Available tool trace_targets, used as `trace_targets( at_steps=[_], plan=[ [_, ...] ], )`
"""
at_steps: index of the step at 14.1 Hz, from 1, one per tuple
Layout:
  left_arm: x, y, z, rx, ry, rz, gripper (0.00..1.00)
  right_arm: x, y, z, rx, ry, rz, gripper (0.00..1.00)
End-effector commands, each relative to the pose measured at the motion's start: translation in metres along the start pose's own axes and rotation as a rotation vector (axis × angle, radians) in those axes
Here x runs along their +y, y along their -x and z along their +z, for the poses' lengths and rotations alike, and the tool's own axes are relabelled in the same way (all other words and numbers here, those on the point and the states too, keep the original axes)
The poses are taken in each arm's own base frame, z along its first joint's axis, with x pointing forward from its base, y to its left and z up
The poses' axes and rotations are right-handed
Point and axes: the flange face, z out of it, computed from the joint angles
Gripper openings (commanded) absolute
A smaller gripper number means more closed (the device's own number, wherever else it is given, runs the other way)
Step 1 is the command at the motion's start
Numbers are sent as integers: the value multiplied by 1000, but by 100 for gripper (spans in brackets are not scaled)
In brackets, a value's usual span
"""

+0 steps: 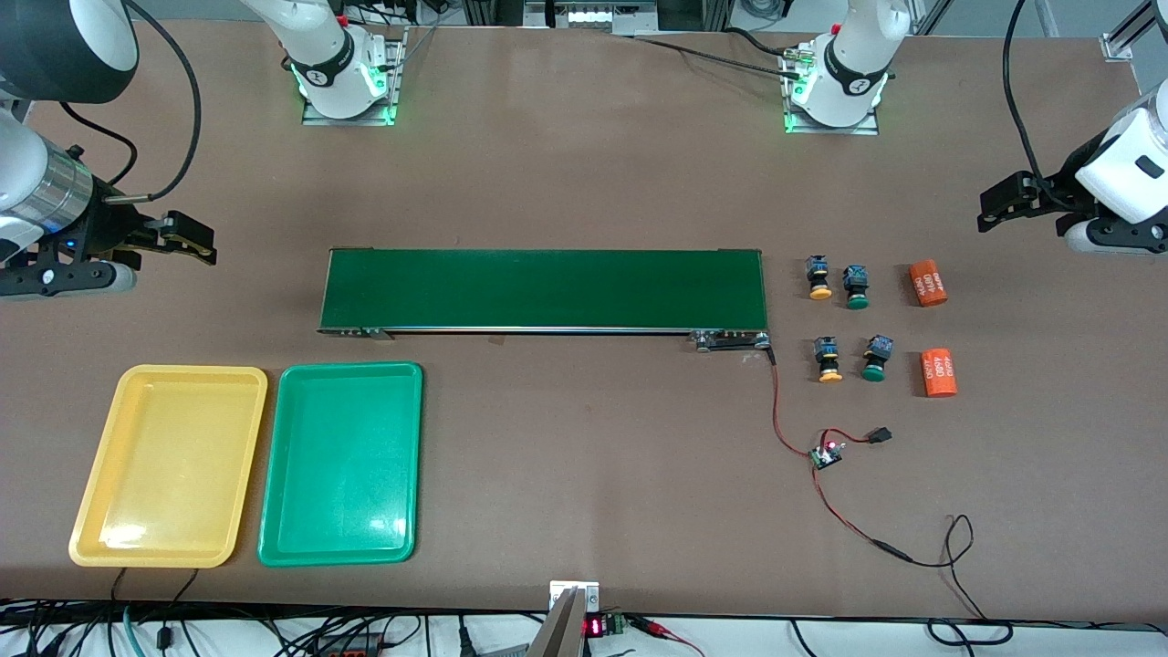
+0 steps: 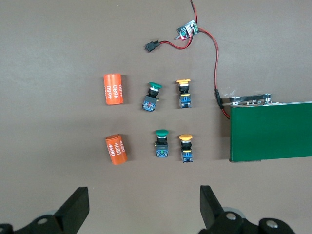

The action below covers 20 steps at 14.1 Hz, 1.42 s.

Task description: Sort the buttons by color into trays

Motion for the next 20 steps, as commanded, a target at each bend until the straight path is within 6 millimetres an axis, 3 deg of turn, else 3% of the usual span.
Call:
trace_targets(
  at_steps=[1,4,8,11,12,16,19,20],
  plan=[
    [0,11,-3,-16,-12,9,100,0,4,-2,-6,5,7,100],
    [-1,11,1,-23,-11,-5,100,0,4,-2,-6,5,7,100],
    [-1,5,27,-104,-9,-8,100,0,4,-1,-9,4,7,100],
    [-9,-5,83,-210,-8,-17,100,-1,1,1,-3,6,-4,100],
    [-17,-5,104,-233,-20,-24,100,-2,-5,10,-12,7,-17,100],
    [-54,0,171,-172,-53,-60,100,-1,-41,73,-46,-11,-96,100],
    [-80,22,234,-146,-67,-89,100,-6,-53,117,-103,-169,-52,100],
    [-86,29,251,-125,-65,-99,100,-1,-53,122,-116,-213,-26,100]
  ],
)
